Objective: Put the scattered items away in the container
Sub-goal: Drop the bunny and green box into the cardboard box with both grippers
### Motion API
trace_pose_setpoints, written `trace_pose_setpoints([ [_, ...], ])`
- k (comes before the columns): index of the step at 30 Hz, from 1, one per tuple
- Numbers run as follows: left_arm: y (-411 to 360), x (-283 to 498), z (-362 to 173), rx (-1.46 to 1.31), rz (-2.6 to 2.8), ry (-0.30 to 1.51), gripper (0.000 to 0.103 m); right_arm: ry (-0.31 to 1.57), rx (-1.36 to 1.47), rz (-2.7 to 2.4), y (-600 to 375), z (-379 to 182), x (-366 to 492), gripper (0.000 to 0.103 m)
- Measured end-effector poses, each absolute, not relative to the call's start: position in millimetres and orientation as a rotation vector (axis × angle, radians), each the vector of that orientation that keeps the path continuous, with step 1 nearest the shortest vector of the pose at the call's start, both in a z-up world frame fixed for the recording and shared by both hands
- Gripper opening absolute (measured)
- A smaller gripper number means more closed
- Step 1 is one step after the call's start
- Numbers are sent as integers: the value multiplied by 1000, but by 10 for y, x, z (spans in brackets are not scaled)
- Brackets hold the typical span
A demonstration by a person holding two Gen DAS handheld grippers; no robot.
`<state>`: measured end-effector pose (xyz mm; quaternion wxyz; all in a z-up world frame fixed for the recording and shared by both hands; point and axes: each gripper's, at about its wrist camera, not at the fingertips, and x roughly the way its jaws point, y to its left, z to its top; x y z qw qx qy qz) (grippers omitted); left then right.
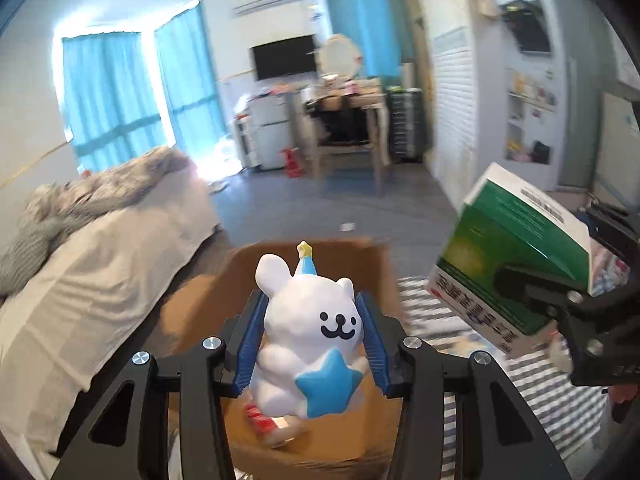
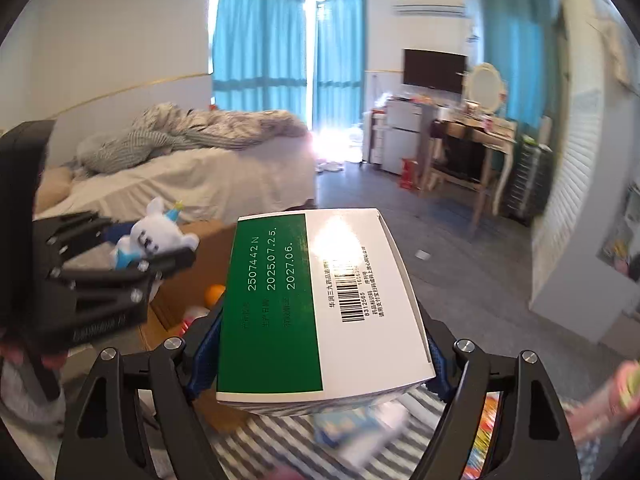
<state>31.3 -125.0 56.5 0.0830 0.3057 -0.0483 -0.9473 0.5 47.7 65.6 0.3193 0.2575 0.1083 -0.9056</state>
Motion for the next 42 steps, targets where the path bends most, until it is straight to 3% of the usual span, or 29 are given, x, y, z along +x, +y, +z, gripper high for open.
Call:
trace_pose_setpoints([
  [8,-2011,207,52,1053,-2662,2,47,416,811,-2261,-582,191,-247,80],
  [18,-2129,-86,-521,1208,-2590,50,48,524,932,-2218,-988,-438,-670,78],
  [20,-2116,-78,-560,1219,-2584,32,55,517,959,-2200,-942,-511,-726,79],
  [22,-2089,-53,-544,1197,-2553,-23,80,506,965,-2216,-863,-497,-725,80],
  [27,-2045,108,-281,1093,-2637,-7,102,469,847,-2279,-605,-183,-523,87],
  [36,-1419,439,270,933,-2855,-74,103,404,582,-2519,362,600,60,91],
  [42,-775,592,297,925,-3030,-153,103,411,594,-2749,1264,718,226,95],
])
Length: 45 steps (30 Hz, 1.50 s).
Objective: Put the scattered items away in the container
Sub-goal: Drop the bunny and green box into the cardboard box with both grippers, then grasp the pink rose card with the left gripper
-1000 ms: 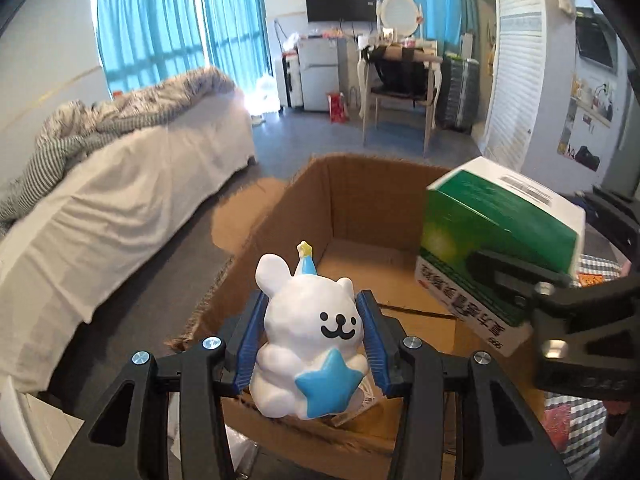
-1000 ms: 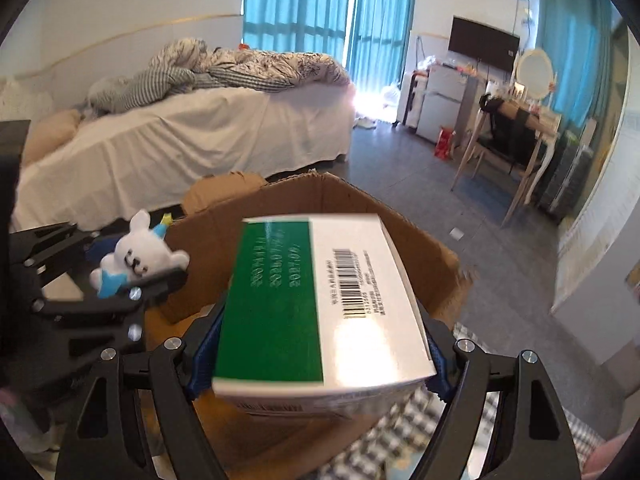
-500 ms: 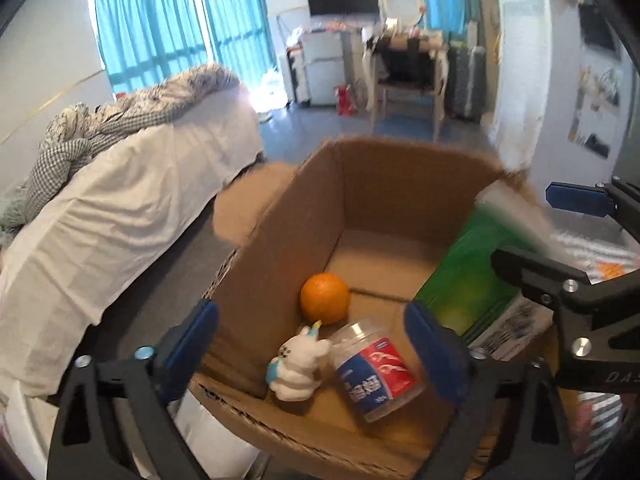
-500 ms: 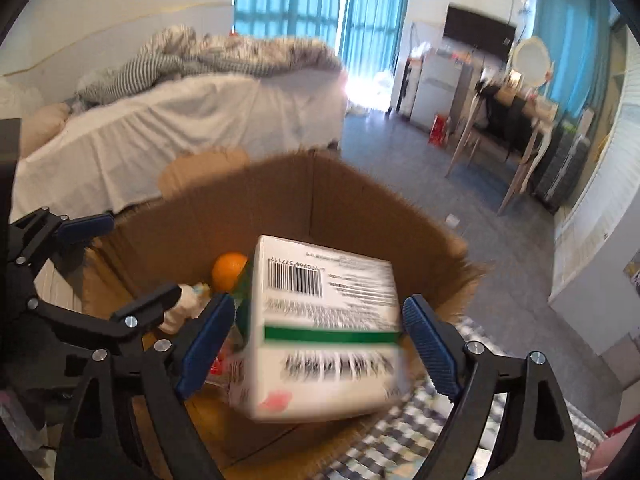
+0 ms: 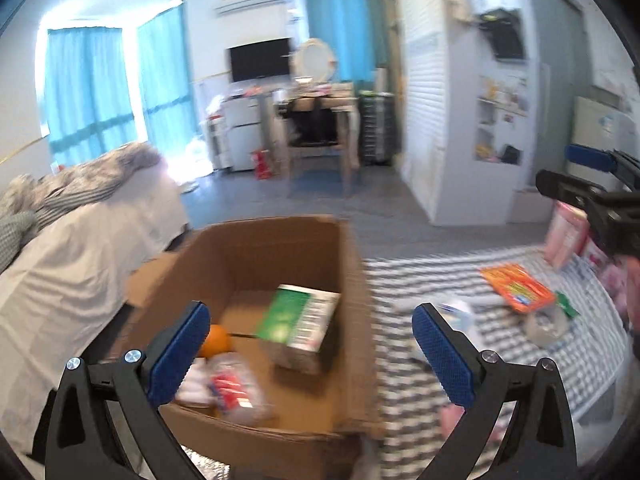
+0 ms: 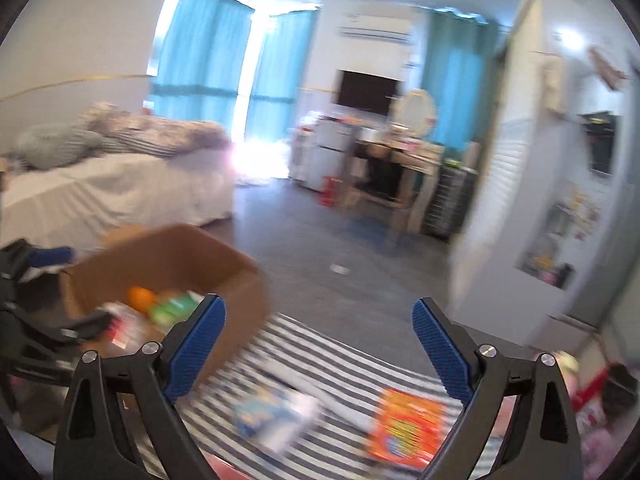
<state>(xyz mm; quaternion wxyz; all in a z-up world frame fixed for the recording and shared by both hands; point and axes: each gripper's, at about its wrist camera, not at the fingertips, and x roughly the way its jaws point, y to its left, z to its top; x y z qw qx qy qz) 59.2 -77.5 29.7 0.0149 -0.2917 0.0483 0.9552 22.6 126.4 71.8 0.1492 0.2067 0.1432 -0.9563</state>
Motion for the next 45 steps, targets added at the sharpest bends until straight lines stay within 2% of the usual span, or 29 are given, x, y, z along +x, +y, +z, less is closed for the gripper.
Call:
trace_pose_setpoints([
  [3,-462,607,158,-923,2860,187,103,400,717,-2853,1826,565,205,95],
  [9,121,584,-327,-1077,2680,209,103,252,976,-2906,2697,85,223,95],
  [15,576,626,-1004,-1332,2568,208,103,177,1103,-2869,3124,-284,349,95],
  [21,651,569,-1310,-1468,2532,198,103,140,1131,-2852,3276,-436,406,95],
  [23,620,553,-1345,-1490,2542,190,103,110,1122,-2842,3325,-455,434,95],
  [26,558,553,-1367,-1511,2531,153,95,94,1118,-2832,3340,-480,474,95],
  [28,540,577,-1363,-1508,2529,155,85,92,1130,-2826,3307,-526,462,95],
  [31,530,615,-1359,-1500,2515,150,78,84,1156,-2813,3272,-587,418,95],
  [45,578,622,-1051,-1420,2531,175,74,106,1215,-2667,2838,-823,293,95],
])
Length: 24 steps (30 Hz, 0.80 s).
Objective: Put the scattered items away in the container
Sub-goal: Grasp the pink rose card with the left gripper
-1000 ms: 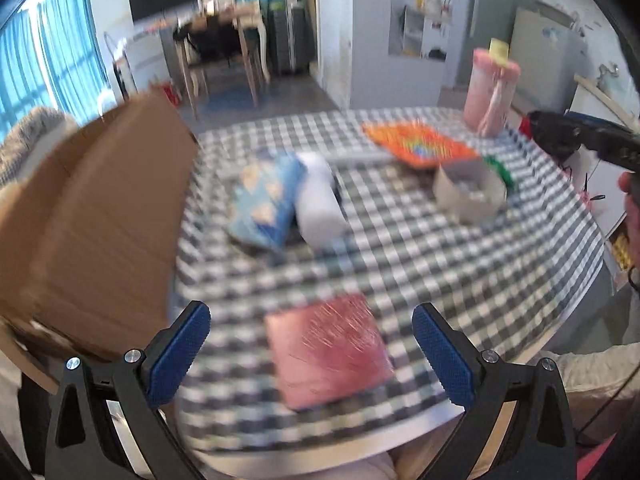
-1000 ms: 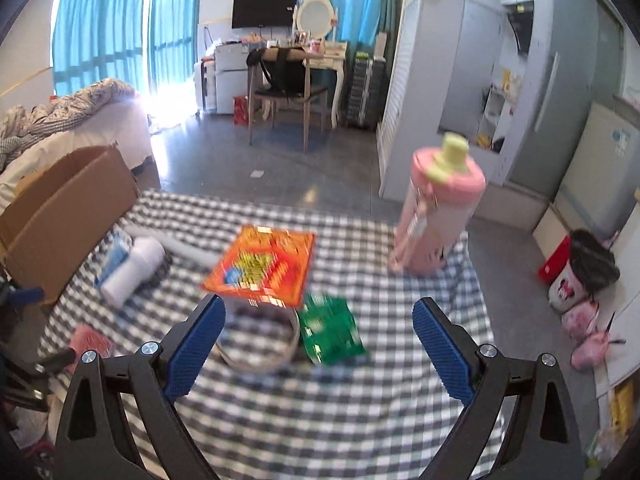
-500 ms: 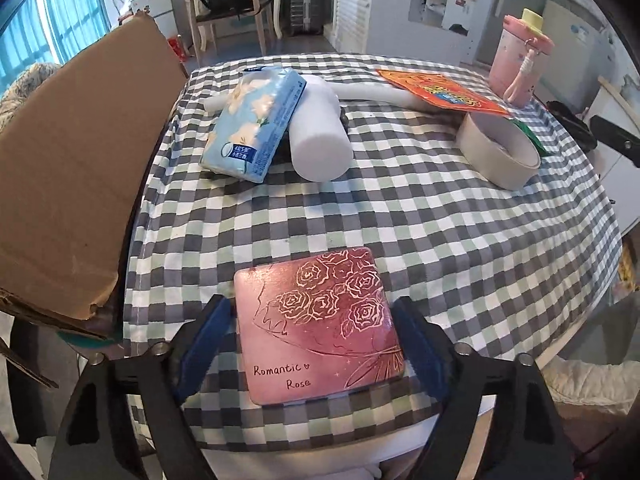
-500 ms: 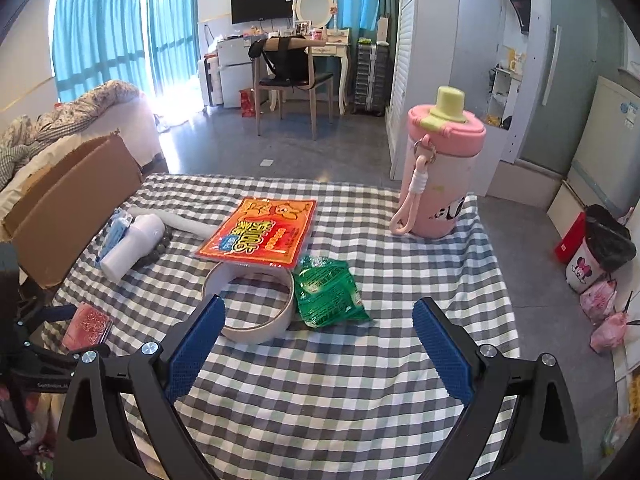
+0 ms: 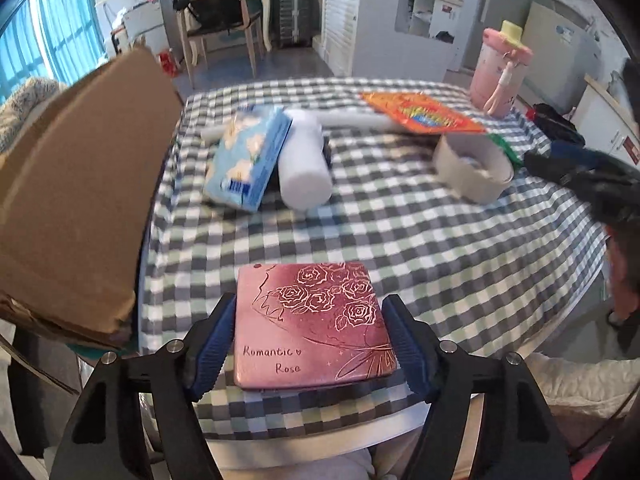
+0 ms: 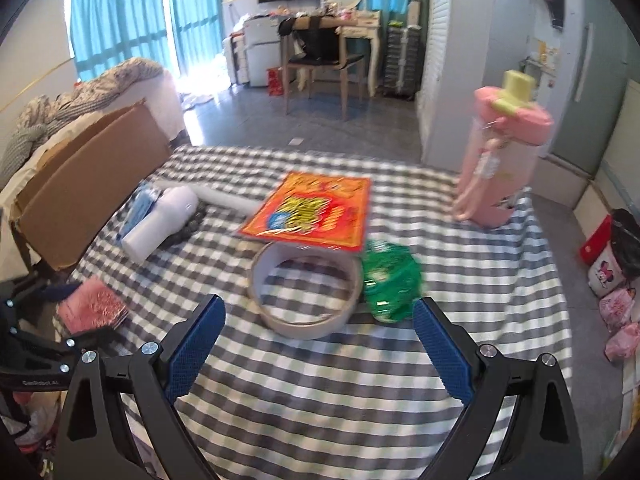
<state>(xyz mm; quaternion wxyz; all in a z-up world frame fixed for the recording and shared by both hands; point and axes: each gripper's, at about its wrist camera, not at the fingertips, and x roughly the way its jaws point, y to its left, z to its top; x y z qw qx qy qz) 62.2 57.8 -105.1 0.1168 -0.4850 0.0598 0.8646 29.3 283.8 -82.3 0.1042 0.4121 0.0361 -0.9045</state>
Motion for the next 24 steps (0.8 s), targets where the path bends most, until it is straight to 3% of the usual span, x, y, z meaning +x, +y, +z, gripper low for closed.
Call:
trace_pose_setpoints([
  [2,583,638,-987,-1397,2547,186,72,92,1221,-2620,2746,-904,263,95],
  [3,571,646,-941,-1378,2573,196,41,89,1244,-2600,2695,-967,231,95],
  [4,555,640,-921,-1374,2589,201,23,102,1278,-2595,2650,-1039,194,95],
  [6,491,592,-856,-1372,2557,119,23,128,1337,-2590,2575,-1181,132,95],
  [9,487,550,-885,-1395,2560,148,23,122,1386,-2585,2538,-1337,38,95],
  [12,511,572,-969,-1426,2514,136,30,96,1410,-2609,2562,-1422,-75,95],
  [15,560,612,-1019,-1421,2487,154,75,64,1404,-2635,2596,-1437,-174,95],
  [16,560,639,-1025,-1417,2484,153,80,61,1400,-2643,2597,-1435,-202,95],
  [18,549,624,-1065,-1425,2468,142,82,66,1396,-2649,2593,-1435,-245,95],
  [20,532,608,-1121,-1463,2452,137,82,86,1389,-2671,2591,-1417,-228,84],
  [24,493,598,-1296,-1537,2398,117,82,40,1378,-2656,2651,-1394,-164,83],
])
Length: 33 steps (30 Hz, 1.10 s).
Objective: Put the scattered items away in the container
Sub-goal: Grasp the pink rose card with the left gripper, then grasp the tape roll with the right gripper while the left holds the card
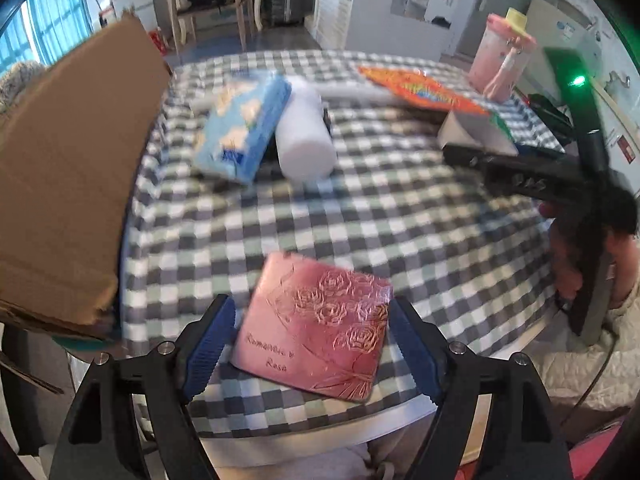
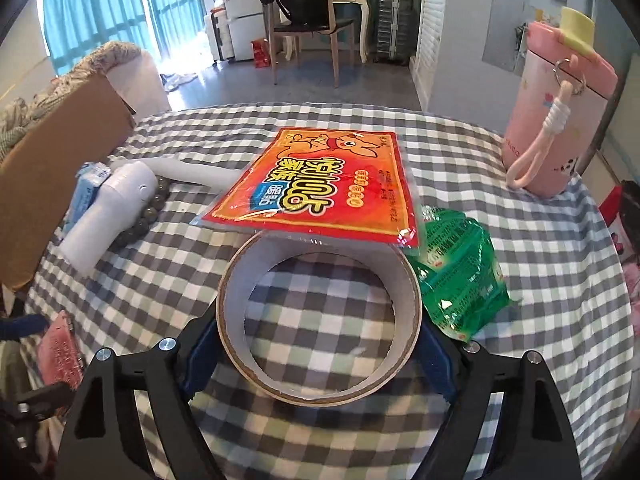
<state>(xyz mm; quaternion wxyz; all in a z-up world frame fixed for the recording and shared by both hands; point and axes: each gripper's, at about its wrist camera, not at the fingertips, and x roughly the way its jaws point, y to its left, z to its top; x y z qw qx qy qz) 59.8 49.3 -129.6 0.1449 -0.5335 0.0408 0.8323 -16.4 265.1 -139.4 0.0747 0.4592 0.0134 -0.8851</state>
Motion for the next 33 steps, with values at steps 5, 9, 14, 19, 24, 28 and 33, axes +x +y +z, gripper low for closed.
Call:
trace_pose_setpoints([
  [5,583,658,-1344,-1505,2383,238,88,31,1370,-2636,2655,-1361,-58,83],
  [9,534,661,-1357,-1493,2370,221,83,34,1348,-2637,2651,-1311,-11,83],
  [14,505,672,-1311,-1499,2369,229,75,45,1313,-2636,2597,-1225,44,83],
  [19,498,723,-1145,-1434,2402,234,74,67,1264,-2647,2566,-1086,130,83],
  [24,491,705,-915,-1357,2444,217,29,86,1204,-2656,2534,-925,229,83],
  [28,471,635,-846,-1344,2444,207,29,115,1164,-2653,2440,-838,267,83],
  [33,469,579,-1105,-1453,2407,211,29,111,1174,-2637,2387,-848,286,83],
])
